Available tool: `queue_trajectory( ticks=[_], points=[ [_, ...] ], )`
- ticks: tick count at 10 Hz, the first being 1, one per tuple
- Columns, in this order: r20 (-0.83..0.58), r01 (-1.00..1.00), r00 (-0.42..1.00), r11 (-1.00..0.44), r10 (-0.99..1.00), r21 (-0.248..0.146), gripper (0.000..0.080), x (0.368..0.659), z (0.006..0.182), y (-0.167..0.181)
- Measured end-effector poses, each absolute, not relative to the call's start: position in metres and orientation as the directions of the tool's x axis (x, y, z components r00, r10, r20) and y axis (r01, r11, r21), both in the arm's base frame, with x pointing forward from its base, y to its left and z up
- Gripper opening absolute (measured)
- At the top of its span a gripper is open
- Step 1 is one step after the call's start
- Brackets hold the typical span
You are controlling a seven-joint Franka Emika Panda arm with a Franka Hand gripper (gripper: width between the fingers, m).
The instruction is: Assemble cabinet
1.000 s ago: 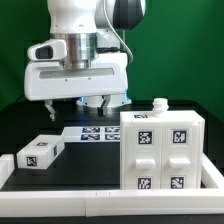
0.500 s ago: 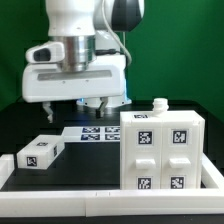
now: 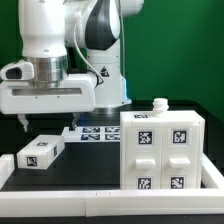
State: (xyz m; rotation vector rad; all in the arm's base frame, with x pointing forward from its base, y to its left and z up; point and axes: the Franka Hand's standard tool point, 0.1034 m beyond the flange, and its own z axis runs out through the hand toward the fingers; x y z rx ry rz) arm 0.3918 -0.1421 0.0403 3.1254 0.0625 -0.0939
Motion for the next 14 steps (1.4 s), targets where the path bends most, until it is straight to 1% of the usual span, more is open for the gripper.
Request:
queue_trajectory(
  ticks=[1, 2, 5, 6, 7, 8, 10, 11, 12, 14],
  points=[
    [-0.058, 0.05, 0.997, -0.999, 0.049, 0.013, 0.0797, 0.395, 0.042, -0.139],
    [-0.043, 0.064, 0.997, -0.998, 0.063, 0.017, 0.0797, 0.404, 0.048, -0.128],
    [-0.046, 0.079, 0.996, -0.997, 0.078, 0.013, 0.0797, 0.403, 0.046, -0.127],
    [-0.057, 0.073, 0.996, -0.997, 0.072, 0.008, 0.0797, 0.402, 0.045, -0.13],
    [-0.098, 0.043, 0.994, -0.999, 0.044, -0.004, 0.0797, 0.403, 0.041, -0.142],
    [-0.105, 0.034, 0.994, -0.999, 0.034, -0.002, 0.0797, 0.41, 0.04, -0.157],
    [-0.154, 0.004, 0.988, -0.999, 0.01, -0.038, 0.0797, 0.42, 0.043, -0.176],
    [-0.174, -0.016, 0.985, -0.998, -0.007, -0.053, 0.0797, 0.424, 0.043, -0.178],
    [-0.18, -0.023, 0.984, -0.998, -0.012, -0.058, 0.0797, 0.426, 0.043, -0.179],
    [-0.181, -0.028, 0.983, -0.998, -0.018, -0.054, 0.0797, 0.428, 0.042, -0.171]
  ],
)
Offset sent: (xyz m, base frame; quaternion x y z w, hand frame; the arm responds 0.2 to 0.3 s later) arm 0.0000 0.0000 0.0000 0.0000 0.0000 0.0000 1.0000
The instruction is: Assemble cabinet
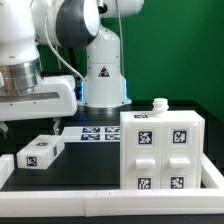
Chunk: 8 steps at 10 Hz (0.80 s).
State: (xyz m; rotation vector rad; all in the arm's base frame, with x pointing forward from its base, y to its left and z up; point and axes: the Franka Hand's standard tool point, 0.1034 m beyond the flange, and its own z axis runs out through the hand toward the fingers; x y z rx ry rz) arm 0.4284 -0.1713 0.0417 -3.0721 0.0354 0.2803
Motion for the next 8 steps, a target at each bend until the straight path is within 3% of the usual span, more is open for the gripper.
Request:
queue_trajectory(
  ticks=[4, 8],
  points=[
    [-0.149, 0.008, 0.989, -1.0, 0.012, -0.026, 0.0797, 0.444, 0.037, -0.144],
    [-0.119, 0.038, 0.992, -0.999, 0.039, -0.004, 0.0797, 0.44, 0.027, -0.139]
  ],
)
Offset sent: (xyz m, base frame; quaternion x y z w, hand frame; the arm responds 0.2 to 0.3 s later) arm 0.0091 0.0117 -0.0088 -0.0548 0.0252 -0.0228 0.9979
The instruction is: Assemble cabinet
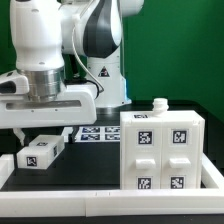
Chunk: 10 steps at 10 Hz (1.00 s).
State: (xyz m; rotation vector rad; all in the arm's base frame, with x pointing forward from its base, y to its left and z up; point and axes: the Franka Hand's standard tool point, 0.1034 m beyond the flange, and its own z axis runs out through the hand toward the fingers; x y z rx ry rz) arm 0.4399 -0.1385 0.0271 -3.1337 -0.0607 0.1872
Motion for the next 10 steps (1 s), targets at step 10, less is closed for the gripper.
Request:
queue_trajectory(
  ticks=[10],
  points=[
    [-0.127, 0.079, 0.989, -0.997, 0.078, -0.003, 0.0797, 0.426, 0.022, -0.151]
  ],
)
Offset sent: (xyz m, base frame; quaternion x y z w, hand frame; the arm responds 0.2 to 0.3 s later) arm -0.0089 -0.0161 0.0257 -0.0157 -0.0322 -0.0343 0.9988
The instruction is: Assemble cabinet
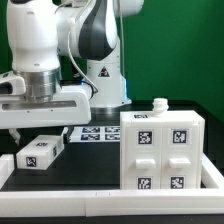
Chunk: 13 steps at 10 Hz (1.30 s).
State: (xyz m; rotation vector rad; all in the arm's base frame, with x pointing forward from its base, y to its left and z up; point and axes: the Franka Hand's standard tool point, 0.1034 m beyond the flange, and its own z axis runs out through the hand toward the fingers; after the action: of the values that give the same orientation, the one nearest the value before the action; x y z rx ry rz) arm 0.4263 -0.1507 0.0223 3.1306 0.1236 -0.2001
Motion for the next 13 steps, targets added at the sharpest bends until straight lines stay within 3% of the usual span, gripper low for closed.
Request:
queue_trajectory(
  ticks=[5, 7, 13],
  points=[
    [-0.119, 0.114, 0.987, -0.993, 0.112, 0.011, 0.0797, 0.423, 0.009, -0.15],
    [-0.13, 0.12, 0.984, -0.993, 0.119, 0.001, 0.056, 0.426, 0.012, -0.15],
    [-0.117, 0.178, 0.977, -0.984, 0.177, -0.004, 0.0561, 0.435, 0.019, -0.135]
  ],
)
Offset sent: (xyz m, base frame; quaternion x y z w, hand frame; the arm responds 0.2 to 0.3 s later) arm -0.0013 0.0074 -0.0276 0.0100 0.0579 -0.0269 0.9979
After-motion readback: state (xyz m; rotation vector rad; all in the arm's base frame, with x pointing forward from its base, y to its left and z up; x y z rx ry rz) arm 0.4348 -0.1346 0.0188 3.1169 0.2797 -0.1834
